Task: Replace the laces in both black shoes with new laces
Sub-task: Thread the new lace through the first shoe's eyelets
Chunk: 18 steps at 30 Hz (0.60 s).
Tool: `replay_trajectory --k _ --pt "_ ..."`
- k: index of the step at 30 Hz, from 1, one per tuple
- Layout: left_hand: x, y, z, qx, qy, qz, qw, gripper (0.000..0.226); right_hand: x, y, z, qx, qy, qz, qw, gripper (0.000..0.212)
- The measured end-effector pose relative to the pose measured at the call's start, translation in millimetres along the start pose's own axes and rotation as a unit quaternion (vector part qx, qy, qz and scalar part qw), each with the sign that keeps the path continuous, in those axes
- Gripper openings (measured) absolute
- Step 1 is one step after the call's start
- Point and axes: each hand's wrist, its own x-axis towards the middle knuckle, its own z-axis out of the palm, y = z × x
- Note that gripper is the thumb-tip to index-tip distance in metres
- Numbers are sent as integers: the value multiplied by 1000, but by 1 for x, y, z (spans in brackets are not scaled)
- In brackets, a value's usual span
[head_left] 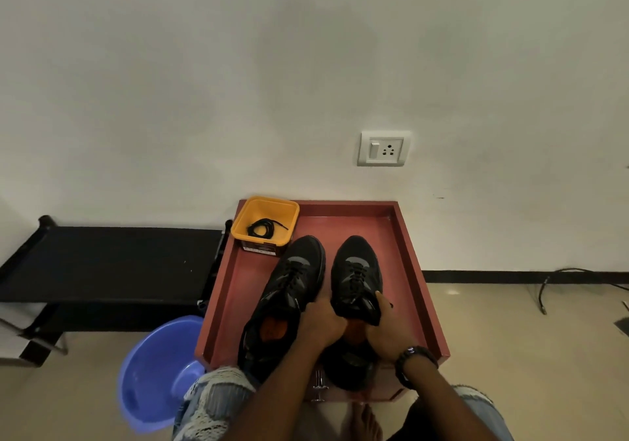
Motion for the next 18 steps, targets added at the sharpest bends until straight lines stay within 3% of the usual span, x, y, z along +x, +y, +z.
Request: replay_trajectory --k 8,14,16,18 --pt "-25 -7 -9 -129 -23 28 991 51 4 -1 -13 -7 28 -1 1000 69" --pt "-46 -20 -42 -144 155 118 970 27 8 -30 -46 -86 56 9 995 60" --pt "-42 -34 -61 -105 226 123 961 23 6 -46 -45 -156 142 -37 977 54" --pt "-33 -52 -74 -36 265 100 958 25 -5 -68 -32 -174 203 -138 954 41"
